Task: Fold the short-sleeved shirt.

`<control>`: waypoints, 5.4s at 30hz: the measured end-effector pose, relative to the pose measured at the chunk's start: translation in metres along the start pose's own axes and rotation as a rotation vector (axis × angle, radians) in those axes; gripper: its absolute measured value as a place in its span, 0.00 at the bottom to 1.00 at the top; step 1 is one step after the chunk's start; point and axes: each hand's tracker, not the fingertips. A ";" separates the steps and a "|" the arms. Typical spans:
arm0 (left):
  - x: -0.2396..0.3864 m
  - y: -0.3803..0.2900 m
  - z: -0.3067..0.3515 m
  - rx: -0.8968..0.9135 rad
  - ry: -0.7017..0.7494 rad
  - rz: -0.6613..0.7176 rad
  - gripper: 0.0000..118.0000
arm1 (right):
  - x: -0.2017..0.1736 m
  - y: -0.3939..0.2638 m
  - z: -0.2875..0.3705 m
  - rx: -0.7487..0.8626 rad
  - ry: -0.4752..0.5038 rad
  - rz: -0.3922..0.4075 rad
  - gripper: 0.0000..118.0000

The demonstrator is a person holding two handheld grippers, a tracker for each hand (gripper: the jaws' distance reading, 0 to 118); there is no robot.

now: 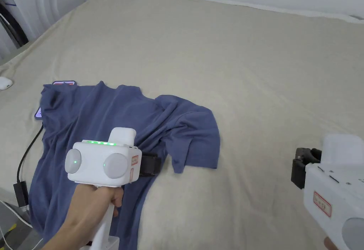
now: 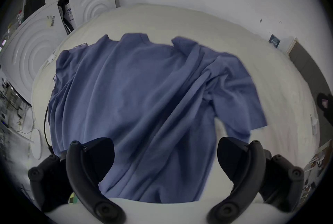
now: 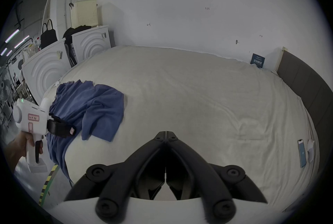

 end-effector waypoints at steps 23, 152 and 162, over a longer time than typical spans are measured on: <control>0.183 0.088 0.079 0.135 -0.205 -0.095 0.05 | 0.158 -0.033 0.121 0.129 -0.222 -0.114 0.00; 0.150 -0.014 0.012 0.009 -0.513 -0.239 0.05 | 0.114 0.116 -0.256 -0.451 -0.005 0.248 0.98; 0.149 -0.016 0.010 -0.004 -0.516 -0.230 0.05 | 0.130 0.113 -0.250 -0.434 -0.028 0.169 0.03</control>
